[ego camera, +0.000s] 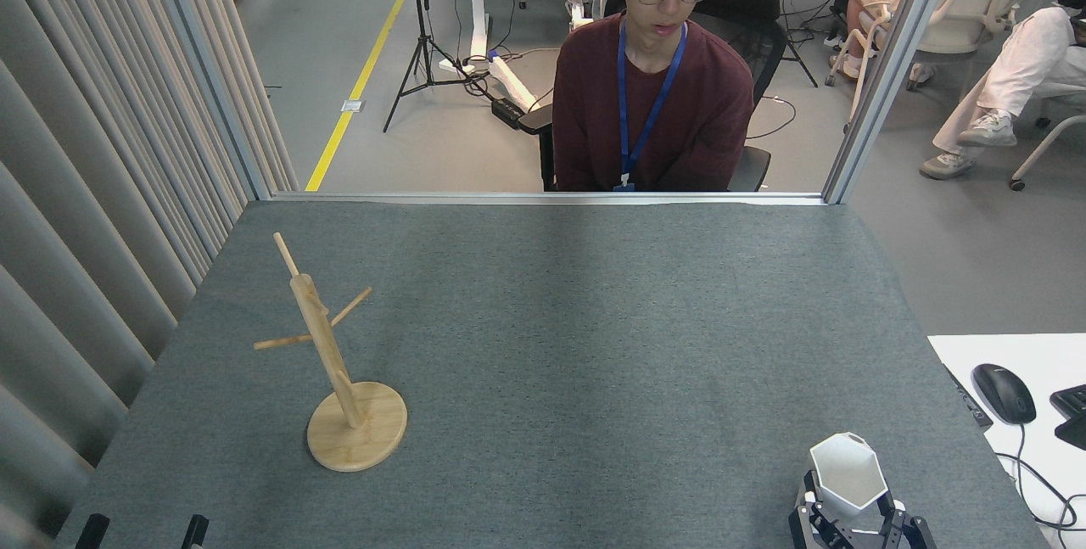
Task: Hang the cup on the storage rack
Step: 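Reach the right gripper to the white hexagonal cup and grasp it, then carry the white cup with the right gripper toward the left gripper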
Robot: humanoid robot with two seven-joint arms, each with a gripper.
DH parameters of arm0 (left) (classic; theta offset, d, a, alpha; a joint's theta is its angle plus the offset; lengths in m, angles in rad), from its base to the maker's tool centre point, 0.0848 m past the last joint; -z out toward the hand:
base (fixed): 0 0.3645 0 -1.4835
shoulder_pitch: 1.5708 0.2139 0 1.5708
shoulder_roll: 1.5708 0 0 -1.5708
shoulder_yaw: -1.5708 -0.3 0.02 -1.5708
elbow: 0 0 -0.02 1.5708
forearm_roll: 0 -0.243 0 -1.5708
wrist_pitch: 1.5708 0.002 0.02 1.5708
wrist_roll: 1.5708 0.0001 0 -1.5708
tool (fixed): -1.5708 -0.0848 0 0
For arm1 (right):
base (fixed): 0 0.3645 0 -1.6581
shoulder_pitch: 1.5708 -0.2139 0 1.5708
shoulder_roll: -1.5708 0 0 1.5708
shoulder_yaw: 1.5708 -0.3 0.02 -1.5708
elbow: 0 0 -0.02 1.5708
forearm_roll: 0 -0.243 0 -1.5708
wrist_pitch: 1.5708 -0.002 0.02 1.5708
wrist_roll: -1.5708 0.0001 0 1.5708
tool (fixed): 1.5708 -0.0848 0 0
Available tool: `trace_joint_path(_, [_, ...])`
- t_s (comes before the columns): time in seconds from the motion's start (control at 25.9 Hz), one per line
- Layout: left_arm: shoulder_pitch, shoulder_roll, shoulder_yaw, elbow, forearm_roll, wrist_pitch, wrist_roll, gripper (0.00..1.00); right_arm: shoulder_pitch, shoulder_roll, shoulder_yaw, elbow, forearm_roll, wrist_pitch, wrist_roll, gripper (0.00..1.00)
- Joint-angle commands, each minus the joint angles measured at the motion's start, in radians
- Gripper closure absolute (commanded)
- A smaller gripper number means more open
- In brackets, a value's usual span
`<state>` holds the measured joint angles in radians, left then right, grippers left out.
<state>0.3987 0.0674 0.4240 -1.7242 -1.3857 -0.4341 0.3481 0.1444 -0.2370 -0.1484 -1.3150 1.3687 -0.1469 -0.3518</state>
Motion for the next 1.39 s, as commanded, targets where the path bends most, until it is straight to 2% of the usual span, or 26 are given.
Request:
trace_joint_path(0.0, [-0.005,-0.003,-0.005,0.000,0.001,0.001,0.003,0.00,0.001,0.010,-0.003,-0.035,-0.005,-0.005,-0.021,0.47])
trace_joint_path(0.12, [-0.009,-0.008,-0.037,0.000,-0.006,0.000,0.002,0.00,0.012,0.011,-0.010,-0.178,-0.007,-0.003,-0.039,0.48])
trace_joint_path(0.19, [-0.015,-0.008,-0.114,0.002,-0.009,0.000,0.000,0.00,0.012,0.022,-0.003,-0.257,-0.007,0.001,-0.036,0.50])
trace_joint_path(0.27, [-0.023,-0.003,-0.222,0.005,-0.022,0.001,-0.006,0.00,0.000,0.067,0.015,-0.302,0.012,0.007,-0.033,0.50])
trace_joint_path(0.43, [-0.106,-0.021,-0.398,0.038,-0.219,0.009,-0.064,0.00,-0.045,0.169,0.159,-0.313,0.184,0.007,-0.033,0.51])
trace_joint_path(0.62, [-0.210,-0.104,-0.498,0.090,-0.389,0.009,-0.172,0.00,-0.045,0.263,0.317,-0.310,0.326,0.020,-0.033,0.51])
trace_joint_path(0.7, [-0.225,-0.126,-0.516,0.095,-0.453,0.012,-0.181,0.00,-0.045,0.289,0.371,-0.299,0.369,0.029,-0.035,0.51])
trace_joint_path(0.85, [-0.230,-0.127,-0.587,0.087,-0.486,0.052,-0.190,0.00,-0.034,0.292,0.471,-0.265,0.392,0.089,-0.044,0.51])
trace_joint_path(1.08, [-0.241,-0.130,-0.674,0.075,-0.486,0.090,-0.196,0.00,-0.037,0.300,0.535,-0.205,0.394,0.113,-0.052,0.51])
trace_joint_path(1.2, [-0.251,-0.135,-0.685,0.077,-0.486,0.100,-0.198,0.00,-0.037,0.300,0.556,-0.202,0.398,0.115,-0.052,0.51])
trace_joint_path(1.35, [-0.264,-0.136,-0.689,0.077,-0.487,0.098,-0.199,0.00,-0.035,0.301,0.581,-0.187,0.435,0.119,-0.068,0.51])
